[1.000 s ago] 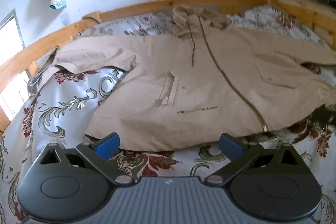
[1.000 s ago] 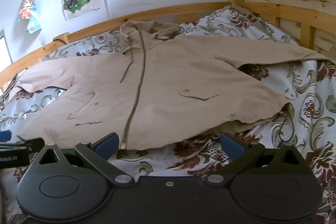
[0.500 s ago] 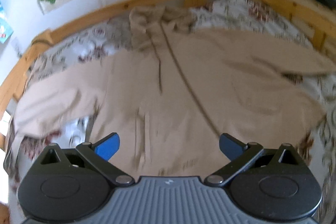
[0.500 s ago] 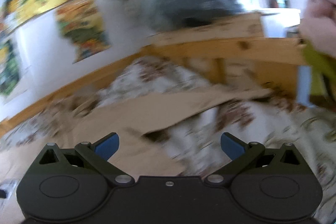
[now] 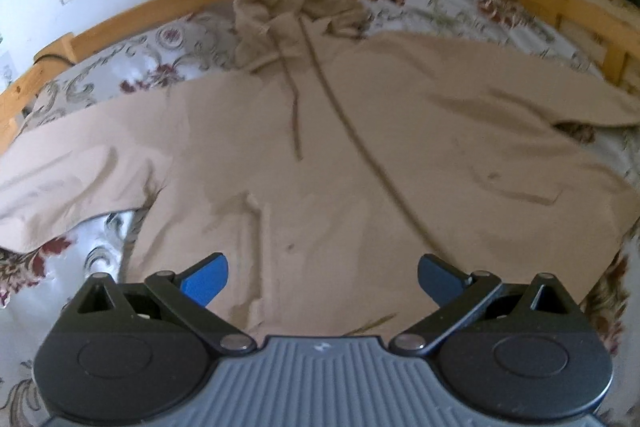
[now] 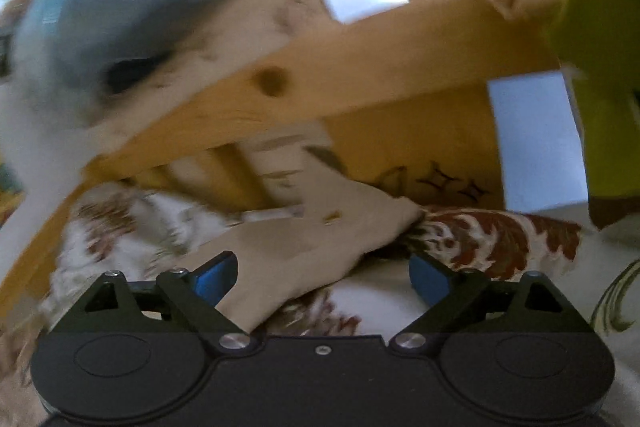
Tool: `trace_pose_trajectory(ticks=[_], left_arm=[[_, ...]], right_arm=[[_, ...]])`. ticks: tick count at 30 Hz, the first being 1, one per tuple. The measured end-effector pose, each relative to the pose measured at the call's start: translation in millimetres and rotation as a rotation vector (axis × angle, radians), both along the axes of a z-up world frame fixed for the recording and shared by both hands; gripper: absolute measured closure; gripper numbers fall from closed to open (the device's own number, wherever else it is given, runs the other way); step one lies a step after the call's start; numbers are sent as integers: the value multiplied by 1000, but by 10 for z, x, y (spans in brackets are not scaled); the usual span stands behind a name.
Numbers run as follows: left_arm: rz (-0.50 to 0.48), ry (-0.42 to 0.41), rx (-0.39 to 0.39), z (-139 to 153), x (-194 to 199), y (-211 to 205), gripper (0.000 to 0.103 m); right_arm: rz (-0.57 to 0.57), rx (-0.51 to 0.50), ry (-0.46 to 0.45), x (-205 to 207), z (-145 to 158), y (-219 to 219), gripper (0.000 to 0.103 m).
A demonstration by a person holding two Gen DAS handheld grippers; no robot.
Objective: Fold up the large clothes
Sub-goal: 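Grasp the jacket hem with the right tool and lift it up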
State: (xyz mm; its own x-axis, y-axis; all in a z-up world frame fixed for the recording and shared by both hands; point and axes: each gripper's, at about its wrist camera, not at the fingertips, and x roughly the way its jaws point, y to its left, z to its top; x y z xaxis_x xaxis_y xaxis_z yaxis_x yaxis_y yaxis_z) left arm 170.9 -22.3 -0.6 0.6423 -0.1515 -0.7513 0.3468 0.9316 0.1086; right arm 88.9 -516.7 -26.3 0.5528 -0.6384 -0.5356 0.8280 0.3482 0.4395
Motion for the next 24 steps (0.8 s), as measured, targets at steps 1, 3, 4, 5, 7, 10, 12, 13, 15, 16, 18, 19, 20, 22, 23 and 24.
trace_pose_trajectory(ticks=[1,3,4,5,7,10,12,13,15,16,18,19,20,22,23,24], left_arm=[[6,7,10,-25,2,49,1],[24,17,20,-56,-1,146,1],[32,20,20,-62,-4,190,1],[40,22,20,-64,-6,224,1],[54,23,19,-63,3,292,1],[70,15,16,-51,18,375,1],[79,13,10,-44,39,419,1],[83,11,8,-43,52,431,1],[88,5,4,-35,81,458,1],[90,1,4,-28,89,472,1],[98,-13,0,-11,100,499,1],[104,-20,-3,3,108,519,1],[109,-24,-6,14,116,537,1],[127,-39,-10,42,123,580,1],[144,-48,-12,67,131,606,1],[158,-57,-17,95,139,639,1]], right_arm=[[-20,5,-8,20,-32,-15,11],[-56,19,-25,70,-86,-83,11],[-69,23,-20,102,-103,-114,14],[-78,25,-12,133,-116,-147,17],[-92,33,-2,191,-149,-207,47],[-98,40,-6,263,-174,-249,69],[-88,5,-6,277,-146,-190,86],[-84,-28,-3,287,-119,-150,89],[-49,-99,-4,309,-31,-33,96],[-26,-148,-7,327,42,53,96],[38,-276,-8,402,220,261,96],[80,-348,-14,454,325,386,97],[125,-410,-24,516,429,507,97],[231,-518,-64,666,661,785,97],[287,-565,-88,758,768,934,97],[361,-619,-118,860,886,1130,97]])
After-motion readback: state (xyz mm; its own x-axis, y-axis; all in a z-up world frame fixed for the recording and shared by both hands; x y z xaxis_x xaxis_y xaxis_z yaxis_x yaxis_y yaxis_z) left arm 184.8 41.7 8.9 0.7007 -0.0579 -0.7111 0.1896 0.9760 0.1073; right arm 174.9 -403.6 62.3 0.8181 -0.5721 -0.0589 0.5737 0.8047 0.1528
